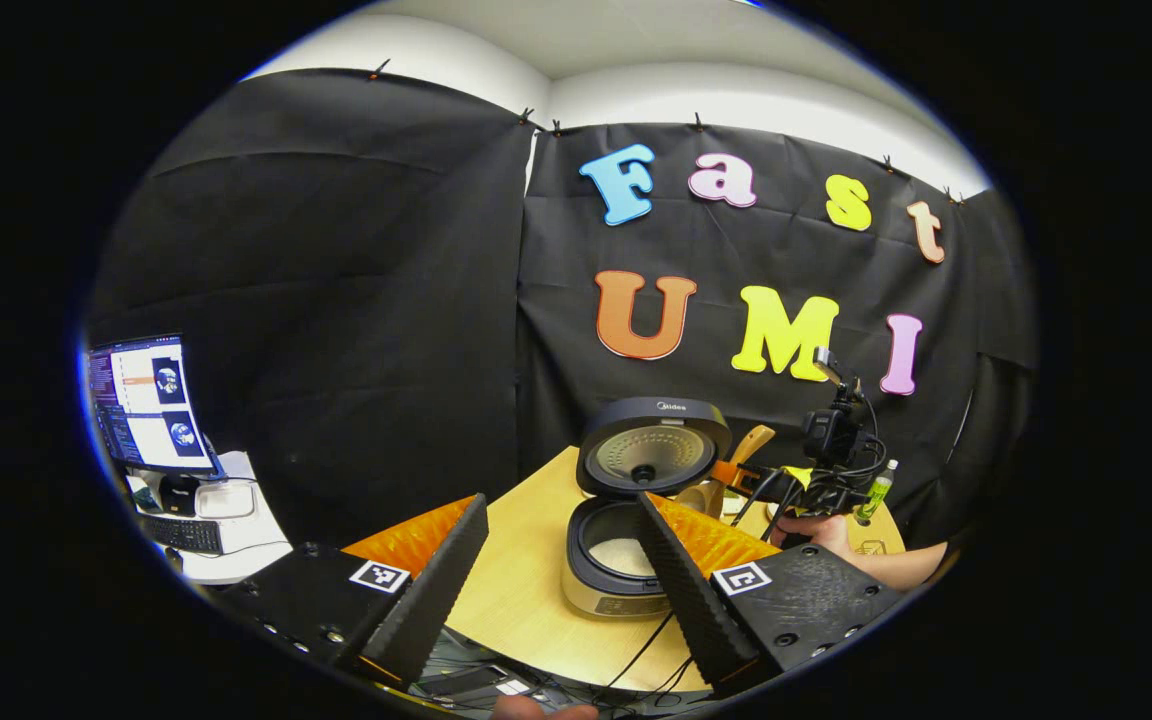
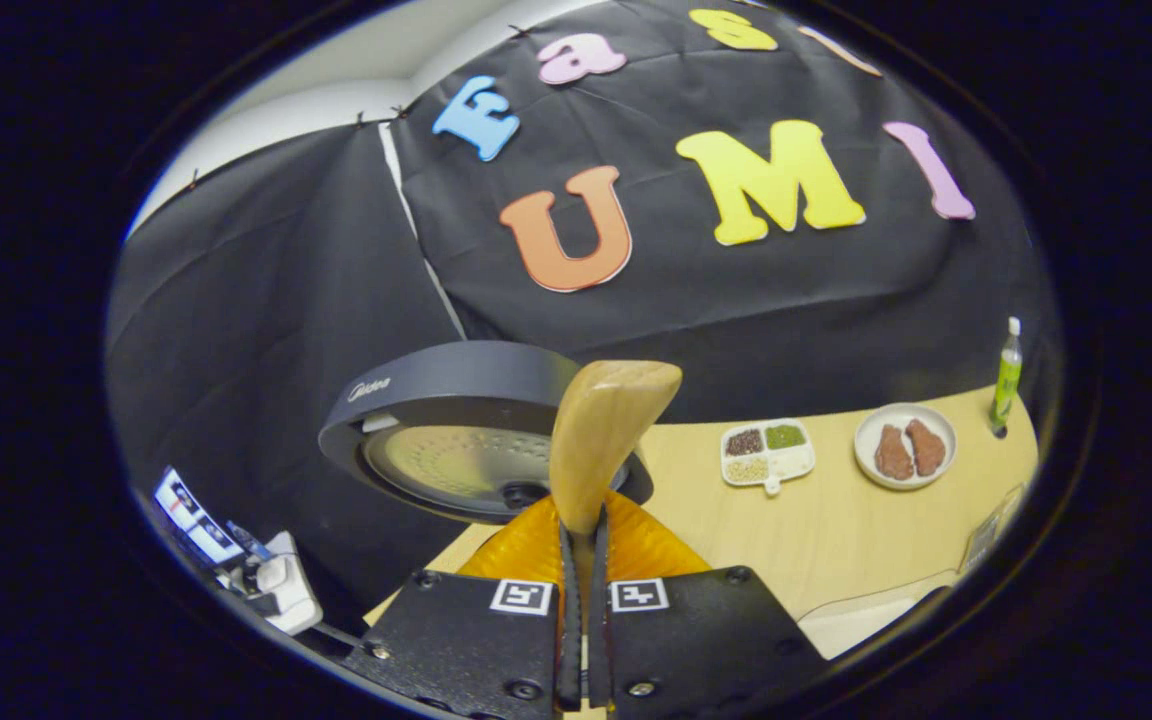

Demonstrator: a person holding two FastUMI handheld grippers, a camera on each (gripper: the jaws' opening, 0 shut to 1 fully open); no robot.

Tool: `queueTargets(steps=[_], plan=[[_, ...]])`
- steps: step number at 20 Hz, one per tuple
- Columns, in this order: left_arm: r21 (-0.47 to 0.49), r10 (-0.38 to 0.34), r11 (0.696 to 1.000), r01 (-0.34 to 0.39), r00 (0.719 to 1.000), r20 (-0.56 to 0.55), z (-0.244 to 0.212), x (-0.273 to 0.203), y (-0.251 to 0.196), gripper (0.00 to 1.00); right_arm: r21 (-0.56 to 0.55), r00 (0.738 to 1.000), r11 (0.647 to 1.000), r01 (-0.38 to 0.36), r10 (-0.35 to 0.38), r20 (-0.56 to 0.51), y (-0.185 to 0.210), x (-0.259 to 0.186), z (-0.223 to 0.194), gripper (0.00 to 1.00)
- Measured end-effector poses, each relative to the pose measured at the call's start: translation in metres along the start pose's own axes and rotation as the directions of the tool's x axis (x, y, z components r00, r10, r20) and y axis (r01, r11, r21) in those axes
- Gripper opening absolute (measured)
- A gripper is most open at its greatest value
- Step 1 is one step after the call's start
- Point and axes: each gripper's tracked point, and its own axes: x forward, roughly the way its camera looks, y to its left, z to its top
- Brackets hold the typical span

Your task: Close the left gripper, press the button to open the rice cooker; take a wooden spoon from the chopstick holder with the right hand, scoop a spoonful of rice and pour it into the rice cooker, then put the wooden spoon back into the chopstick holder.

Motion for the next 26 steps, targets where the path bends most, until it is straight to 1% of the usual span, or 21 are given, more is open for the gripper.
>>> queueTargets(steps=[4,6,9,11,15,16,17,19,20,23,26], plan=[[-0.013,-0.003,1.000,0.003,1.000,0.005,0.000,0.004,0.007,0.95,-0.136,1.000,0.990,0.023,-0.020,0.020,0.006,0.002,-0.004,0.08],[-0.019,-0.007,1.000,0.007,1.000,0.006,-0.001,0.006,0.009,0.95,-0.220,0.999,0.975,0.041,-0.035,0.029,0.009,0.002,-0.004,0.08],[-0.021,-0.011,1.000,0.011,1.000,0.005,-0.001,0.008,0.012,0.95,-0.315,0.999,0.949,0.037,-0.025,0.040,0.020,0.001,-0.007,0.08],[-0.021,-0.012,1.000,0.012,1.000,0.007,0.000,0.008,0.014,0.95,-0.391,0.998,0.919,0.042,-0.020,0.058,0.029,-0.001,-0.007,0.08],[-0.031,-0.008,0.999,0.009,1.000,0.017,0.005,0.008,0.022,0.95,-0.542,0.996,0.838,0.054,-0.011,0.083,0.044,-0.004,-0.008,0.08],[-0.035,-0.010,0.999,0.010,1.000,0.020,0.005,0.008,0.023,0.95,-0.573,0.996,0.817,0.057,-0.006,0.091,0.048,-0.005,-0.008,0.06],[-0.038,-0.010,0.999,0.011,1.000,0.023,0.005,0.006,0.024,0.95,-0.599,0.995,0.799,0.058,0.002,0.099,0.053,-0.007,-0.007,0.08],[-0.042,-0.012,0.999,0.014,1.000,0.028,0.007,0.007,0.026,0.95,-0.632,0.994,0.773,0.057,0.015,0.108,0.062,-0.010,-0.005,0.08],[-0.044,-0.015,0.999,0.016,0.999,0.030,0.007,0.007,0.026,0.95,-0.632,0.994,0.773,0.048,0.023,0.103,0.064,-0.012,-0.007,0.08],[-0.051,-0.019,0.998,0.021,0.999,0.036,0.010,0.004,0.025,0.95,-0.602,0.994,0.798,0.025,0.041,0.096,0.071,-0.017,-0.005,0.08],[-0.052,-0.020,0.998,0.023,0.999,0.042,0.012,0.001,0.025,0.95,-0.556,0.994,0.831,0.012,0.052,0.099,0.070,-0.027,0.003,0.08]])
